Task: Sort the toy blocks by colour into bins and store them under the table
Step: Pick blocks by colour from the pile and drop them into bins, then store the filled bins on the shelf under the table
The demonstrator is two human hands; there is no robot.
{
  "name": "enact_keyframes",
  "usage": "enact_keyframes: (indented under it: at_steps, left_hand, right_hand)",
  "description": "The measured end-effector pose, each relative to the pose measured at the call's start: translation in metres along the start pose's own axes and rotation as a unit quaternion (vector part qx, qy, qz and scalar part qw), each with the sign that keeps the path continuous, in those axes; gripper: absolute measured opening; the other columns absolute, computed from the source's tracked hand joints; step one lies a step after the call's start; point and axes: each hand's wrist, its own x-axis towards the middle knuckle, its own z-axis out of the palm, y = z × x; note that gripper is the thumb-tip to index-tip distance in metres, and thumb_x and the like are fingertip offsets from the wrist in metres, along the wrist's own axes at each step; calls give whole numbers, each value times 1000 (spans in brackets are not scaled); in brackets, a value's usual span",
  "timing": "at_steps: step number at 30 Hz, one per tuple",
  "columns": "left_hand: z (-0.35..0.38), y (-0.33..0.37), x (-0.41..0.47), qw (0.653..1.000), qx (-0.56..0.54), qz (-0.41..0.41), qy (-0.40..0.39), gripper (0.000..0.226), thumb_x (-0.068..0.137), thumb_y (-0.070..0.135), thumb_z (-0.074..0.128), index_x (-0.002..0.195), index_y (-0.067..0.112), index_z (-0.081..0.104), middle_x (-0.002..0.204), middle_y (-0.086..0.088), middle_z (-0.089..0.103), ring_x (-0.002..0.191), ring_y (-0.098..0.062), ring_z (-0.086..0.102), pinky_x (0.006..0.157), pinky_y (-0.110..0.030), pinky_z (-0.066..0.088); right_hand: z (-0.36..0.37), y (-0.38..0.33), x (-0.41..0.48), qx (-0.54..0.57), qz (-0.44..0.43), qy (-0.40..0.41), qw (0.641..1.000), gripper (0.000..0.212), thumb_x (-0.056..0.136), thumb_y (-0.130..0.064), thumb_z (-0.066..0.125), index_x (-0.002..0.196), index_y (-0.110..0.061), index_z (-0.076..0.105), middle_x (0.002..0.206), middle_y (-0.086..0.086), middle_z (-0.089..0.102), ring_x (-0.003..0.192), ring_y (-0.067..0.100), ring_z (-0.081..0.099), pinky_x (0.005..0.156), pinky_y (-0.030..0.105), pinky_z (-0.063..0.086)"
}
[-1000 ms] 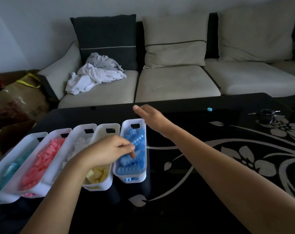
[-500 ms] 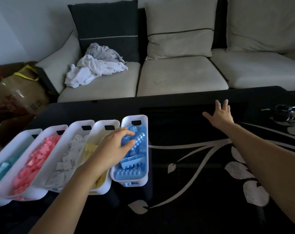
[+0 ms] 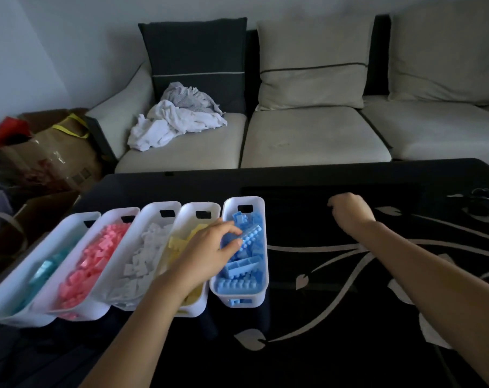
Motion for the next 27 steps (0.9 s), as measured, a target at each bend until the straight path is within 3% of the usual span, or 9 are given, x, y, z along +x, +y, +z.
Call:
enact_keyframes:
  at_steps: [3, 6, 10, 13, 18, 22, 25, 27]
  left_hand:
    - [-25, 5, -12, 999, 13, -11, 44, 28, 93, 33, 55, 120, 27, 58, 117, 10, 61, 95, -1, 55, 77, -15, 36]
    - [-55, -7, -28, 995, 23, -40, 93, 26, 93, 33, 55, 119, 29, 58, 98, 10, 62, 71, 3, 54, 60, -12, 35]
    - [-98, -49, -57, 976, 41, -98, 191, 21, 91, 32, 56, 109, 25, 65, 113, 11, 61, 83, -4, 57, 70, -18, 40]
    - [-126, -82, -81, 952, 38, -174, 248, 24, 93, 22, 55, 112, 14, 67, 113, -5, 66, 99, -22, 60, 82, -31, 43]
    - [-155, -132, -111, 908, 40, -266, 320, 30, 88, 20, 60, 115, 7, 63, 117, -18, 63, 110, -38, 56, 94, -44, 44]
    - [-162, -156, -123, 881, -31, -375, 286, 54, 88, 26, 61, 135, 5, 44, 135, -25, 46, 119, -42, 48, 99, -46, 39]
    - [-161, -167, -128, 893, -35, -364, 262, 34, 90, 27, 55, 111, 1, 57, 105, -17, 62, 99, -36, 56, 80, -37, 41]
    - [-162, -166, -131, 896, -39, -359, 260, 18, 91, 20, 52, 90, 4, 59, 80, -7, 57, 88, -32, 56, 69, -31, 33]
  right_hand:
    - [-15, -31, -10, 40, -28, -41, 998, 22, 86, -9, 58, 106, -5, 68, 102, 12, 67, 93, 28, 63, 81, 35, 53]
    - [-42, -76, -12, 134, -61, 2, 989, 20, 81, -13, 69, 100, -8, 70, 101, 9, 68, 92, 23, 64, 81, 28, 49]
    - [-78, -168, -24, 204, -192, 13, 960, 16, 79, -20, 73, 93, -12, 72, 85, -3, 66, 78, 10, 61, 71, 19, 46]
    - [-86, -245, -37, 252, -266, -35, 930, 18, 79, -20, 74, 94, -13, 72, 84, -7, 65, 72, 2, 59, 70, 13, 49]
    - [-74, -351, -50, 340, -286, -165, 881, 17, 80, -16, 73, 96, -11, 71, 86, 2, 72, 75, 10, 68, 67, 15, 55]
    - [-55, -415, -65, 368, -295, -203, 858, 17, 79, -8, 73, 95, -2, 72, 83, 11, 72, 62, 7, 65, 56, 11, 52]
    - [-40, -443, -73, 399, -263, -232, 847, 21, 81, -4, 70, 101, 2, 70, 92, 19, 71, 72, 17, 69, 72, 23, 58]
    - [-36, -451, -75, 423, -236, -243, 840, 27, 85, -2, 64, 112, 0, 65, 105, 20, 68, 88, 26, 70, 79, 31, 58]
